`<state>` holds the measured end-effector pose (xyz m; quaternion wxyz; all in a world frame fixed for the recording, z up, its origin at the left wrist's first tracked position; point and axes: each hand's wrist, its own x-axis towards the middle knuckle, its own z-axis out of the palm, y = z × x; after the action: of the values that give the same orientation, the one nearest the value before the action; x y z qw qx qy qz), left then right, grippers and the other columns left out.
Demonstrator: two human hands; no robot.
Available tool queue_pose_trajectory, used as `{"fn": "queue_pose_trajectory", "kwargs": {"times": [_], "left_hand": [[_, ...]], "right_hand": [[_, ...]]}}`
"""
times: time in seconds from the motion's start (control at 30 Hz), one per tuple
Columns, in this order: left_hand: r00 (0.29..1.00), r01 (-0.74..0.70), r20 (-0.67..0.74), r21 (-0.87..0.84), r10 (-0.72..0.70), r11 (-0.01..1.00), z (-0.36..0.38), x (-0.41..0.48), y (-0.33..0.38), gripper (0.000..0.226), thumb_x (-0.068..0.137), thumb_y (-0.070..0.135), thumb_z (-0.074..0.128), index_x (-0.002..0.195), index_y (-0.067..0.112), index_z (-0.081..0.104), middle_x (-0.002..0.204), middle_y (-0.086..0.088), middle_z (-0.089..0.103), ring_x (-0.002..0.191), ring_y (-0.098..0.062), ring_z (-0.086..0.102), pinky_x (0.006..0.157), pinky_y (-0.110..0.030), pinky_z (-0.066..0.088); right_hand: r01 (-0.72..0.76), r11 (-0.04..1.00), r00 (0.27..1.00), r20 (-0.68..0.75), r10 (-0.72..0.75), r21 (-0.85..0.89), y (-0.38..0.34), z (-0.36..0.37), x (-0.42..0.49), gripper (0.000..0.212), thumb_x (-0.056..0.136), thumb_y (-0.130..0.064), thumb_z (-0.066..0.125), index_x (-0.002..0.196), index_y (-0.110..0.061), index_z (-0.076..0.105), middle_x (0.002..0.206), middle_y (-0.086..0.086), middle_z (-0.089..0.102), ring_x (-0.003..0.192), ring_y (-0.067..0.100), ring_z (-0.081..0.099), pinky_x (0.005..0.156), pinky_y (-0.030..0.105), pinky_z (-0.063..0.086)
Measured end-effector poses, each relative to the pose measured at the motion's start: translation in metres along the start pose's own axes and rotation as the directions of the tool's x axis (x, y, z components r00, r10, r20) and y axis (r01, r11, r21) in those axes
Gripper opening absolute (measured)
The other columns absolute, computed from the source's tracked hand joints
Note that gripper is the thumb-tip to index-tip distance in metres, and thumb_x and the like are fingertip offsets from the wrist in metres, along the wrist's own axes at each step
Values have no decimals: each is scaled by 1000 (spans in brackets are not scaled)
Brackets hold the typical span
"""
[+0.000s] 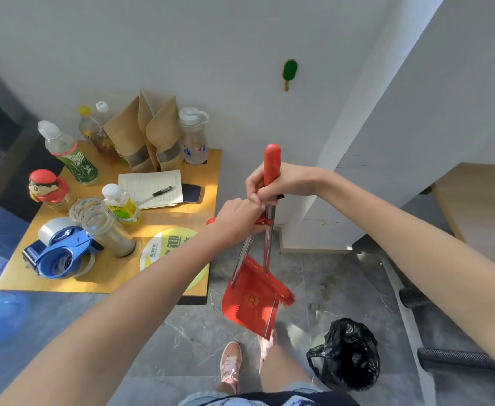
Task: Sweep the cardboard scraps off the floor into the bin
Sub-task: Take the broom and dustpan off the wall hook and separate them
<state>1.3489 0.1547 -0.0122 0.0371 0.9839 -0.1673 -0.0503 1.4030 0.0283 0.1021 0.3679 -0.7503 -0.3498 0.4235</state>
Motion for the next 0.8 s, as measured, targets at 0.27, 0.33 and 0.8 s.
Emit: {"fn": "queue_pose_trajectory", "kwargs": {"times": [0.27, 0.33, 0.8], "left_hand": [[990, -126, 45, -97, 131, 987, -12, -45, 15, 35, 90, 50, 56, 89, 14, 60, 78, 0, 57, 71, -24, 59, 64, -35, 51], [991, -87, 85, -130, 99, 988, -4, -60, 8, 32, 89, 50, 57, 80, 19, 56, 71, 5, 56, 64, -19, 55, 58, -29, 45], [870, 492, 234, -410, -433, 768, 72, -149, 104, 31, 86, 36, 64, 68, 17, 47, 70, -3, 56, 62, -19, 55, 54, -29, 39]], "right_hand": [[9, 997, 1000, 27, -11, 74, -9, 27, -33, 20, 69, 10, 46, 62, -3, 59, 53, 3, 49, 46, 12, 39, 47, 19, 32], [17, 990, 999, -49, -10, 137, -6, 22, -55, 19, 68, 11, 45, 62, -2, 58, 55, 6, 49, 46, 13, 39, 47, 20, 32], [-369, 928, 820, -454, 348, 45, 52, 117, -147, 38, 85, -38, 55, 86, -2, 65, 63, 18, 68, 49, 28, 65, 59, 36, 60]]}}
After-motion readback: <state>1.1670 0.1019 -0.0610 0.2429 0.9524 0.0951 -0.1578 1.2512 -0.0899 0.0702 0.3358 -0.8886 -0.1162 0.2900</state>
